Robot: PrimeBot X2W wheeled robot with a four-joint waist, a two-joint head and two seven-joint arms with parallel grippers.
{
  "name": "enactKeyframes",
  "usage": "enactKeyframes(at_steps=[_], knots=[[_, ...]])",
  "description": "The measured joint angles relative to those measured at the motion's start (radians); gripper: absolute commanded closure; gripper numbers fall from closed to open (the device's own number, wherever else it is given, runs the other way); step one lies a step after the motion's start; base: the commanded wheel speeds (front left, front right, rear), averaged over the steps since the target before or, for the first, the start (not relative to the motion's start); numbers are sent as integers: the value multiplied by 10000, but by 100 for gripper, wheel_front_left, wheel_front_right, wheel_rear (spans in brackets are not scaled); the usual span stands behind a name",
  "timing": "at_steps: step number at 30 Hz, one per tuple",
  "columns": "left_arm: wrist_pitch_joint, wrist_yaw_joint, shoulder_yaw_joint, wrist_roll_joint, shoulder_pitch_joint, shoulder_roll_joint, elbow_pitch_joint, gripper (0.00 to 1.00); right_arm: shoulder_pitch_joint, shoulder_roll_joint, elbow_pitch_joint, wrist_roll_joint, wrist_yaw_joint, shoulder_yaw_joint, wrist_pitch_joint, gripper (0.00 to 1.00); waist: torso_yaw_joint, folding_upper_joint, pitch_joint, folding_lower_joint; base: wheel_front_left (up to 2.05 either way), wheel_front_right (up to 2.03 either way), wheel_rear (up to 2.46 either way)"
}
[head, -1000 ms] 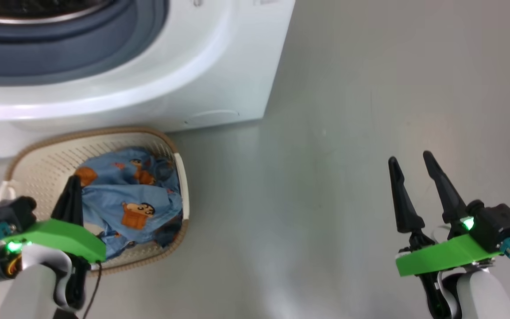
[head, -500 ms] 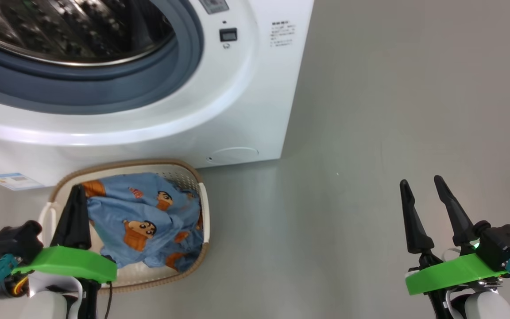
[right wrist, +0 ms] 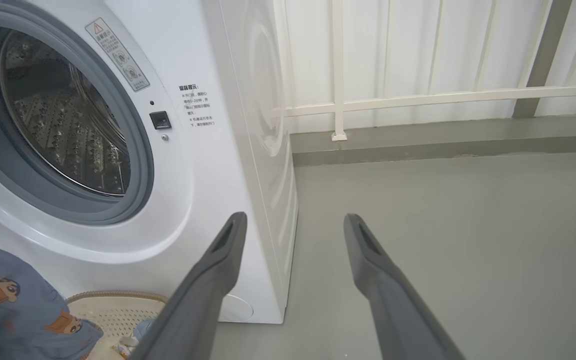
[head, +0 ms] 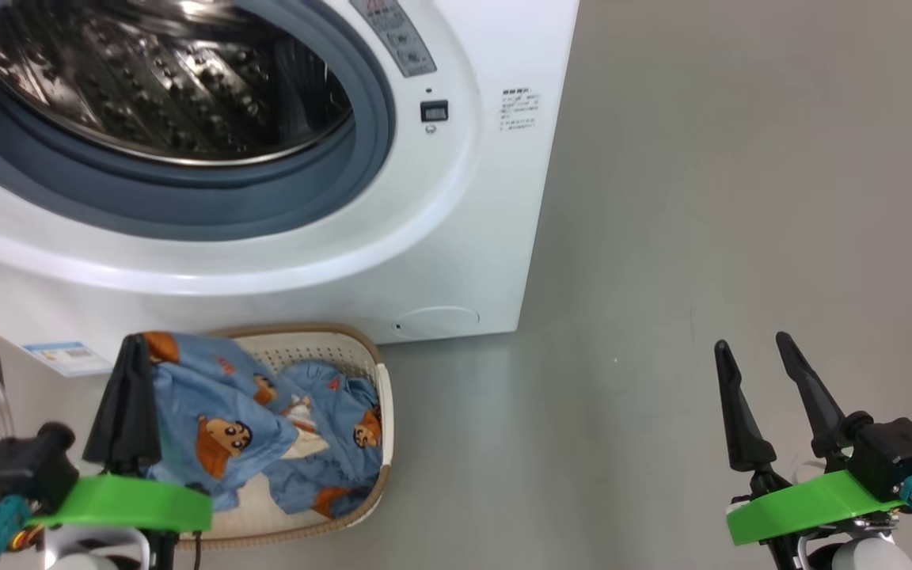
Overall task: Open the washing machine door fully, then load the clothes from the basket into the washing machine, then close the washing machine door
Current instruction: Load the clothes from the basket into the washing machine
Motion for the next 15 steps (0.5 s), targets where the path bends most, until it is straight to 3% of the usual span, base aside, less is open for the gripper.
enactKeyframes(at_steps=[15], knots=[[2,0,382,953,1697,-320,-1319,100,465,6,-230,-182,0,-42,0,0,-54,0,-921,0,0,0,0]])
